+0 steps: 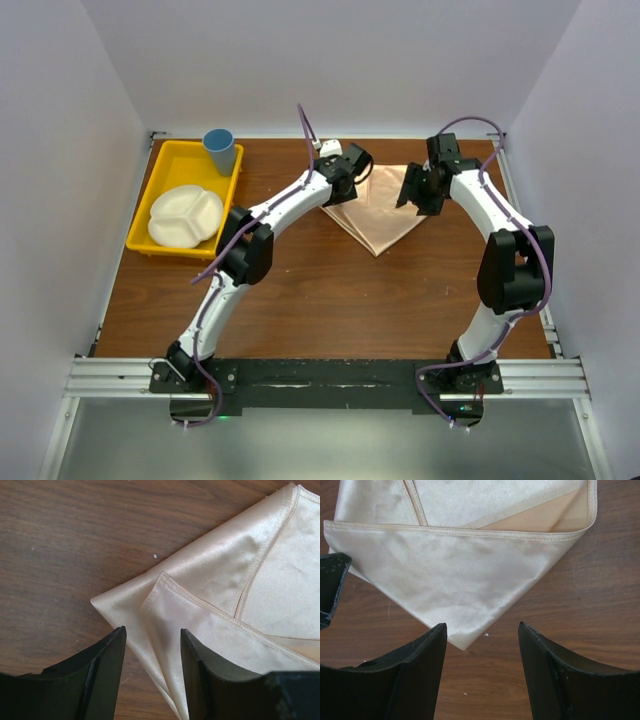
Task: Fold the napkin, place the utensils inside, and roll it up
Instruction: Fold the napkin
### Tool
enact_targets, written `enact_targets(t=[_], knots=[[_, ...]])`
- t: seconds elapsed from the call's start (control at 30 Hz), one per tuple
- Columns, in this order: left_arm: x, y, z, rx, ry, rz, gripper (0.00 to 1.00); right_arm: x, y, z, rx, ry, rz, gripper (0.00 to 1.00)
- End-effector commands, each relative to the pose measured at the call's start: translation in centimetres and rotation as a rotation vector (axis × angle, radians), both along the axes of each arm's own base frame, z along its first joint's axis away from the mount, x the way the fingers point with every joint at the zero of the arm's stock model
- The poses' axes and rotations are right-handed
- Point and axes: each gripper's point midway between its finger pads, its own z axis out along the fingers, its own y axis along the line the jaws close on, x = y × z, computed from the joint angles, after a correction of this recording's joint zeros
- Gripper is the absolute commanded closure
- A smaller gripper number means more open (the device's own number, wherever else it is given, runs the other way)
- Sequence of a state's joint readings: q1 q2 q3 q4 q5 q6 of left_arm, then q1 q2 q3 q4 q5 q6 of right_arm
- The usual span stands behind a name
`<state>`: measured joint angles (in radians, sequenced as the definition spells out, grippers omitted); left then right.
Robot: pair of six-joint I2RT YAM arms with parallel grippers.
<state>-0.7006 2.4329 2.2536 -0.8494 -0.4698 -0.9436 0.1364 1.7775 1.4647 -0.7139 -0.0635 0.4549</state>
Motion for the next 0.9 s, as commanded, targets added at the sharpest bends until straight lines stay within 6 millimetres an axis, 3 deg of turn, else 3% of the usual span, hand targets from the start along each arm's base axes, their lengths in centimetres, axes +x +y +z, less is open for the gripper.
enact_targets(t=[0.0,0.47,0.57,0.67,0.7,0.73,0.77,0.8,0.83,0.87], knots=[[1.7,-0.1,1.5,-0.012,-0.072,0.049,0.49,0.3,0.4,2.1,0.035,-0.068,0.005,0.37],[2.9,-1.2,0.9,-0.015,-0.102,0.000,0.60,1.7,0.3,2.5,0.025,-0.078,0.004,0.37],[3.3,-1.5,1.3,-0.027,-0.115,-0.034,0.71,3.3,-0.2,3.2,0.012,-0.103,-0.012,0.37],[3.5,-2.2,2.2,-0.049,-0.135,-0.071,0.84,5.2,-0.7,2.5,-0.002,-0.095,-0.032,0.39],[3.5,-2.3,2.6,-0.055,-0.145,-0.080,0.92,5.8,-0.7,1.2,-0.003,-0.072,-0.040,0.40],[3.5,-2.4,4.2,-0.072,-0.172,-0.091,0.95,6.2,-0.9,0.8,0.001,-0.069,-0.048,0.41],[3.5,-2.6,4.3,-0.090,-0.181,-0.105,1.00,7.0,-0.9,0.9,0.005,-0.081,-0.053,0.43],[3.4,-2.7,4.9,-0.100,-0.190,-0.113,1.00,7.5,-0.9,-0.2,0.004,-0.066,-0.058,0.45],[3.5,-2.9,6.6,-0.126,-0.221,-0.121,1.00,8.4,-1.0,0.0,0.009,-0.079,-0.058,0.50],[3.0,-3.3,6.5,-0.146,-0.209,-0.148,1.00,8.7,-0.9,-0.5,0.007,-0.066,-0.052,0.53]])
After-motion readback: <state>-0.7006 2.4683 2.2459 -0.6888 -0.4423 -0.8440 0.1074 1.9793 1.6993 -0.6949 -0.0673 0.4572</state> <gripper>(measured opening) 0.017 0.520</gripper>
